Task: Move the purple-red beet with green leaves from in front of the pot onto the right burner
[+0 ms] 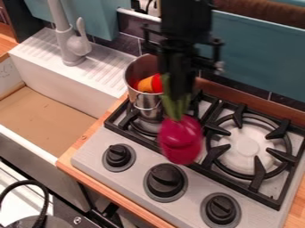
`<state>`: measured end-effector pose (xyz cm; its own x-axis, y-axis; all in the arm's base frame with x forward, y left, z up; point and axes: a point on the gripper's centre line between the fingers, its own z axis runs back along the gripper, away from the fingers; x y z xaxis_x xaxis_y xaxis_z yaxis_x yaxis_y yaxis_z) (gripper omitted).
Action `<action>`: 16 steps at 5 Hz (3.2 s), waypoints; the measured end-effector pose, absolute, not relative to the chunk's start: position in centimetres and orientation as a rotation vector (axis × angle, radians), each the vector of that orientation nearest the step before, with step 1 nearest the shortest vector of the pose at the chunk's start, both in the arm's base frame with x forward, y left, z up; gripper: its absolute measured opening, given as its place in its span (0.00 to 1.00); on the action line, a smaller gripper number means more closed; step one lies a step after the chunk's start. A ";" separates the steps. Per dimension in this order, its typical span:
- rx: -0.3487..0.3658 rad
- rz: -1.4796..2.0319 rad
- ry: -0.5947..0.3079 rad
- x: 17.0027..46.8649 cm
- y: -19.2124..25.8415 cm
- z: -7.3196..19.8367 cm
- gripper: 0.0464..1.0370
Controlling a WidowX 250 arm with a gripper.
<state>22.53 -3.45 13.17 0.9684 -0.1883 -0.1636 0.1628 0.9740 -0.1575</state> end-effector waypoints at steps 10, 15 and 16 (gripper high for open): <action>-0.053 -0.053 0.157 29.8 -9.5 9.9 0.01; -0.070 -0.011 0.144 30.4 -8.0 10.2 0.75; -0.090 0.006 0.118 30.3 -7.5 11.0 0.96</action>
